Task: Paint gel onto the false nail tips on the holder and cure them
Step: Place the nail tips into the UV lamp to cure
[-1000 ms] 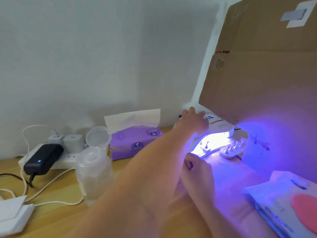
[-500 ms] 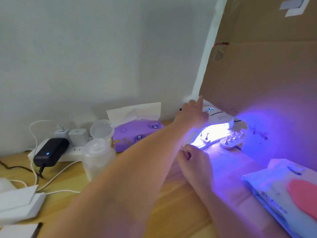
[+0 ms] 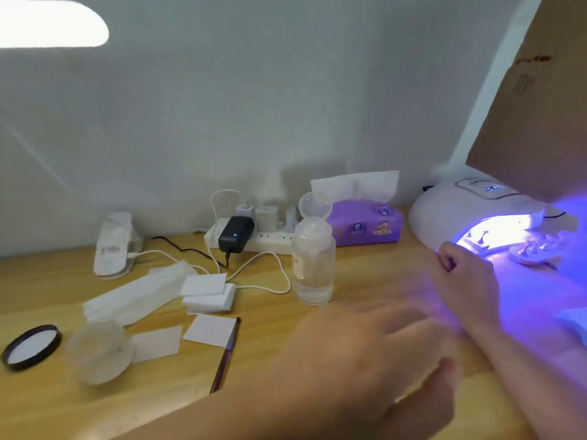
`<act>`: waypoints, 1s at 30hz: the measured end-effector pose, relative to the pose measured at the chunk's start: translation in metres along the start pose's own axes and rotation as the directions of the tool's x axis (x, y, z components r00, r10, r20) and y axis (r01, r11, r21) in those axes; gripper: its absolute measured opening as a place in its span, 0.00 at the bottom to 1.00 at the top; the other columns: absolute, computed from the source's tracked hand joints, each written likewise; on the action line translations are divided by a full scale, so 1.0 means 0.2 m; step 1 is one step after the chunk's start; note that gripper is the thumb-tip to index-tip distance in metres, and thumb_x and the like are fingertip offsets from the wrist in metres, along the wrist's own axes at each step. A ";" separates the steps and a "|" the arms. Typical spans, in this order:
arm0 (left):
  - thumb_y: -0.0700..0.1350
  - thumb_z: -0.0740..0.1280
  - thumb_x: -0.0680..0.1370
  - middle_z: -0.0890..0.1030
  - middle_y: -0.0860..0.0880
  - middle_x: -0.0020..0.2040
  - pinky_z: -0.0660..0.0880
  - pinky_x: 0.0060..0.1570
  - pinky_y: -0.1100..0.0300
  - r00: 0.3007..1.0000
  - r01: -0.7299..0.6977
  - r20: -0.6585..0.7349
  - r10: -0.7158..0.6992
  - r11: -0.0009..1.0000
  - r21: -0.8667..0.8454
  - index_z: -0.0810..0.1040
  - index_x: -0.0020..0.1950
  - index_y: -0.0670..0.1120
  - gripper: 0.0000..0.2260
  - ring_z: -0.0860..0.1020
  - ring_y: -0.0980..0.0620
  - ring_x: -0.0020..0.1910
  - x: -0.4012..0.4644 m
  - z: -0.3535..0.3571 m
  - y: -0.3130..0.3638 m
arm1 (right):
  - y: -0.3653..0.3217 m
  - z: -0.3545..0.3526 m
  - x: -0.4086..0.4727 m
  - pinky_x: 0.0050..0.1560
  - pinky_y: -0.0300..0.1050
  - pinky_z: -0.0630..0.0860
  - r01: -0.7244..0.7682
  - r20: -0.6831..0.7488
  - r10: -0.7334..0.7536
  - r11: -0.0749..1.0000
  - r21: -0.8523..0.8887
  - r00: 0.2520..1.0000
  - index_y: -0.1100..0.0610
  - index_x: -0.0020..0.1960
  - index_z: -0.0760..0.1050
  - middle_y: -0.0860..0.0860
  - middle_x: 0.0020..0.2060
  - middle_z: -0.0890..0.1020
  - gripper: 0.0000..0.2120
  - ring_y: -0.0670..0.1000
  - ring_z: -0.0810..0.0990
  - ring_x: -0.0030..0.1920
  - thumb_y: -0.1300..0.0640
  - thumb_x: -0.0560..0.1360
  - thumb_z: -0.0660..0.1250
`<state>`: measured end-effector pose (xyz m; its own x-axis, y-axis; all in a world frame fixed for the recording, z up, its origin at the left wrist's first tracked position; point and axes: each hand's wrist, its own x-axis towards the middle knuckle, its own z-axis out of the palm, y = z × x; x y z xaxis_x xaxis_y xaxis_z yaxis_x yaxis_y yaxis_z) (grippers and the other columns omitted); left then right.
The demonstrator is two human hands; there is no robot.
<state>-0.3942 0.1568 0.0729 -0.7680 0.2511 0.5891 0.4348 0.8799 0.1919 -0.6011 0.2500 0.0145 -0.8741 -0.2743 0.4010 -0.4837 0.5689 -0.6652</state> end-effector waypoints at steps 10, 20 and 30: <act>0.50 0.63 0.72 0.67 0.56 0.30 0.55 0.25 0.76 0.913 0.388 0.016 -0.409 0.877 0.283 0.64 0.36 0.53 0.08 0.64 0.58 0.27 -0.79 -0.25 -0.14 | -0.04 0.07 -0.06 0.27 0.46 0.59 0.214 -0.146 -0.222 0.974 -0.069 0.964 0.55 0.29 0.51 0.52 0.20 0.57 0.16 0.53 0.57 0.26 0.50 0.67 0.55; 0.50 0.63 0.72 0.66 0.54 0.28 0.57 0.25 0.72 0.859 0.512 -0.139 -0.492 0.830 0.221 0.65 0.32 0.50 0.11 0.59 0.60 0.27 -0.98 -0.23 -0.20 | -0.42 0.09 -0.19 0.28 0.40 0.57 0.440 -0.258 -0.377 0.858 0.265 0.890 0.61 0.28 0.56 0.52 0.23 0.56 0.18 0.45 0.57 0.25 0.54 0.73 0.57; 0.47 0.64 0.74 0.63 0.57 0.28 0.58 0.26 0.70 0.865 0.487 -0.201 -0.459 0.865 0.121 0.70 0.32 0.48 0.11 0.60 0.59 0.27 -1.00 -0.24 -0.21 | -0.87 0.35 -0.60 0.26 0.28 0.56 0.743 -0.279 -0.737 0.424 0.517 0.615 0.52 0.29 0.58 0.45 0.24 0.58 0.15 0.40 0.58 0.25 0.62 0.71 0.58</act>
<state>-0.2359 0.0496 -0.0159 -0.7698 -0.2680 0.5793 -0.0548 0.9320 0.3583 -0.4149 0.1304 0.0376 -0.1681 -0.3717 0.9130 -0.8784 -0.3638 -0.3099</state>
